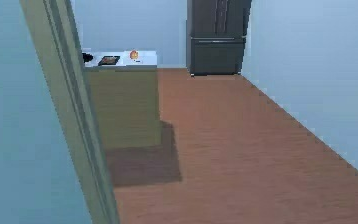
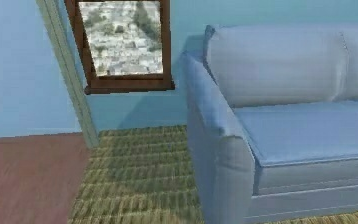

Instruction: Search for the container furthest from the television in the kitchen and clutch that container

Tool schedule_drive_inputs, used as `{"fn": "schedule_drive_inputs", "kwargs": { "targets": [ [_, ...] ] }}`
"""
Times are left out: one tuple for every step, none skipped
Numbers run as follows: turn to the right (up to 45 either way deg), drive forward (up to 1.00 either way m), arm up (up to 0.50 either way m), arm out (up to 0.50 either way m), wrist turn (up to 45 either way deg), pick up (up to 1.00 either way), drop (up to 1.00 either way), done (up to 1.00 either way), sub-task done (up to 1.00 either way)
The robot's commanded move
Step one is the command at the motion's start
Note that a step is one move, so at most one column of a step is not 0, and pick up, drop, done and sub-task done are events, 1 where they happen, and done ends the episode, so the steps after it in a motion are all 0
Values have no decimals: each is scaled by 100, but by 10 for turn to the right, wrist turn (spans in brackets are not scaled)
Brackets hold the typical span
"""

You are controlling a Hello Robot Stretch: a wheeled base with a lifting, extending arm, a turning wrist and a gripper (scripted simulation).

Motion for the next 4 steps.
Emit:
{"fn": "schedule_drive_inputs", "kwargs": {
  "targets": [
    [150,0,0,0,0,0,0,0,0],
    [0,35,0,0,0,0,0,0,0],
    [-120,0,0,0,0,0,0,0,0],
    [0,35,0,0,0,0,0,0,0]
  ]
}}
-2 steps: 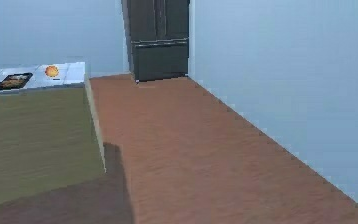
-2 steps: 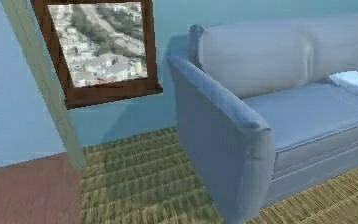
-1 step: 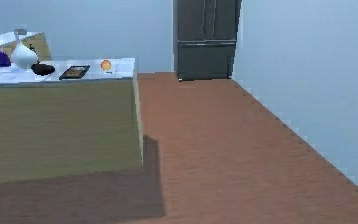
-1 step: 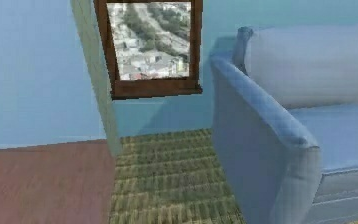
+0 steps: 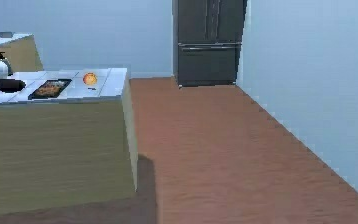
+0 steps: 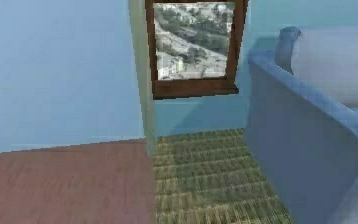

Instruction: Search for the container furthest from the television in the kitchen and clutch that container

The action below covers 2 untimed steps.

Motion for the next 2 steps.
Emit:
{"fn": "schedule_drive_inputs", "kwargs": {
  "targets": [
    [-450,0,0,0,0,0,0,0,0],
    [180,0,0,0,0,0,0,0,0]
  ]
}}
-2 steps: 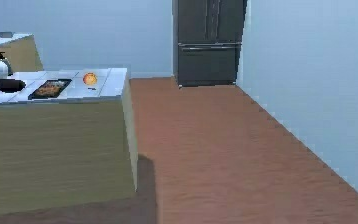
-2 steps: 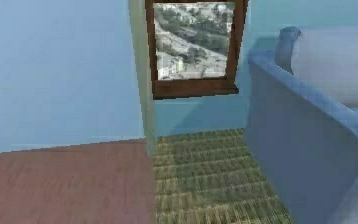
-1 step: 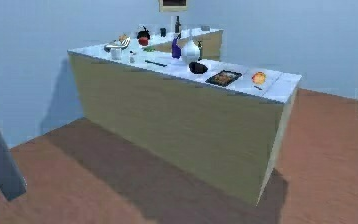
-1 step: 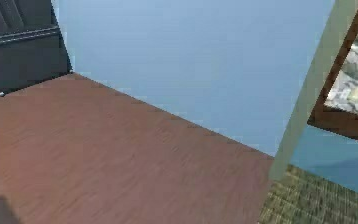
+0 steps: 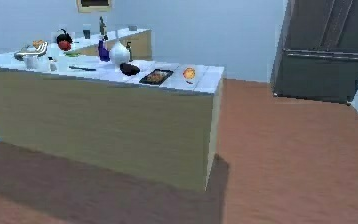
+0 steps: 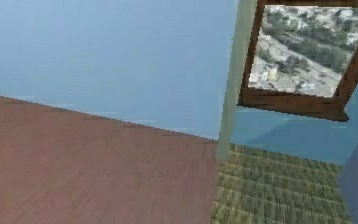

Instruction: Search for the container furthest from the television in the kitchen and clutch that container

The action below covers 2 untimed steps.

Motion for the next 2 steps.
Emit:
{"fn": "schedule_drive_inputs", "kwargs": {
  "targets": [
    [0,60,0,0,0,0,0,0,0],
    [-450,0,0,0,0,0,0,0,0]
  ]
}}
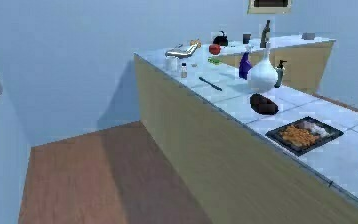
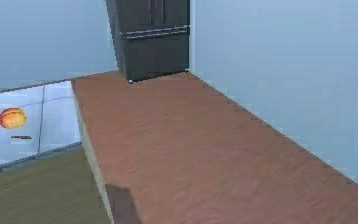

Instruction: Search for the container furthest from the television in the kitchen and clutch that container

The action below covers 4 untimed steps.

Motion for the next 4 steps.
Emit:
{"fn": "schedule_drive_inputs", "kwargs": {
  "targets": [
    [-180,0,0,0,0,0,0,0,0],
    [0,90,0,0,0,0,0,0,0],
    [450,0,0,0,0,0,0,0,0],
    [450,0,0,0,0,0,0,0,0]
  ]
}}
